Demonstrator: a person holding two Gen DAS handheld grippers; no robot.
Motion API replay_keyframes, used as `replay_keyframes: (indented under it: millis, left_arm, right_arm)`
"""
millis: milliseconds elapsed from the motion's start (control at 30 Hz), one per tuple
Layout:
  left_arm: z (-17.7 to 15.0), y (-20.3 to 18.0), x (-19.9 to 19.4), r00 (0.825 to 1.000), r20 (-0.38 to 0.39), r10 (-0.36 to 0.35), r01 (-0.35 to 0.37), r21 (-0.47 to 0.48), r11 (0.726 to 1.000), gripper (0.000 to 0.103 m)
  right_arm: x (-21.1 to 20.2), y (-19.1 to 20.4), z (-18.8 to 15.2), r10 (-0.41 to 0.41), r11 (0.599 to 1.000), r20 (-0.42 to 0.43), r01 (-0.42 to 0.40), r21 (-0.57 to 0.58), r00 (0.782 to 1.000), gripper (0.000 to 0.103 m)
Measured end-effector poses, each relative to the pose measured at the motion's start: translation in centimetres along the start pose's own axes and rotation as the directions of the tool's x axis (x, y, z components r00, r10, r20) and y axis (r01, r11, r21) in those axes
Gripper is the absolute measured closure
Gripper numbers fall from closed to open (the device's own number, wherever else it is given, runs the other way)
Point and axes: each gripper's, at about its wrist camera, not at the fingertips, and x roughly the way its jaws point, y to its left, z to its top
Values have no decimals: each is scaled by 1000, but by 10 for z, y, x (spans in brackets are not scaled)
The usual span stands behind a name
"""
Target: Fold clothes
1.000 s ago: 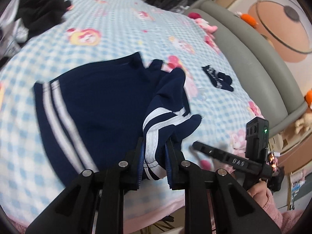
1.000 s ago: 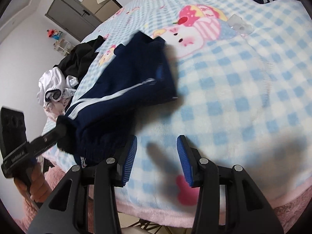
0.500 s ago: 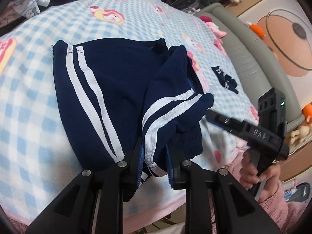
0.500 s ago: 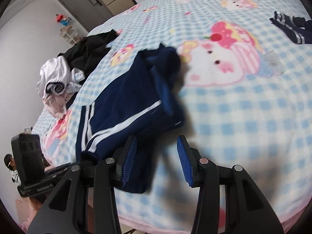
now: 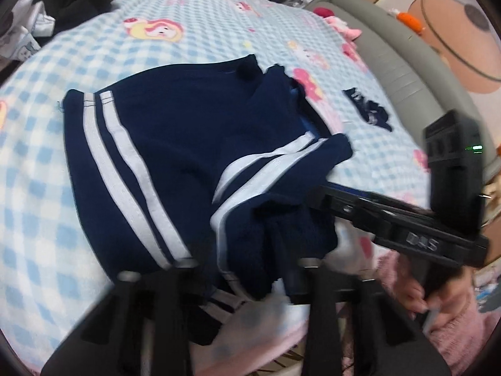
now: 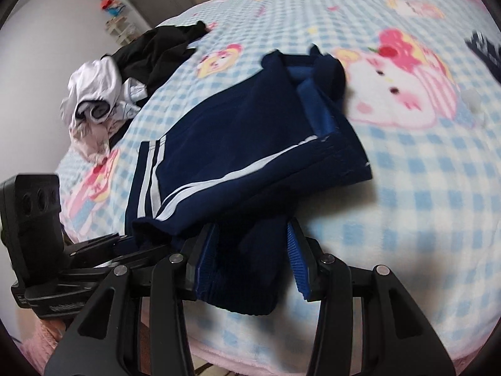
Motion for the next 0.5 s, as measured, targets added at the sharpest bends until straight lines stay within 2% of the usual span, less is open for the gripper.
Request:
replay_keyframes:
  millis: [100,300,400,500]
  left_arm:
    - [-1,6,-11,999,43,-5,7,-28,1000,85]
    - [3,15,-47,988,155,-27,42,-99,994,86]
    - [-4,26,-49,988,152,-28,52,-158,986,86]
    - [-16,40,-40,993,120,18,9,-214,977,86]
  right_arm:
    - [1,3,-5,-20,1000,0,20,-18,1000,58]
    - [-8,-5,-7,5,1000,17,-6,17,1000,55]
    - [-13,1,-3,18,1000,36,-19,3,999,52]
    - [-9,5,-4,-10,1000,38,10,-2,999,52]
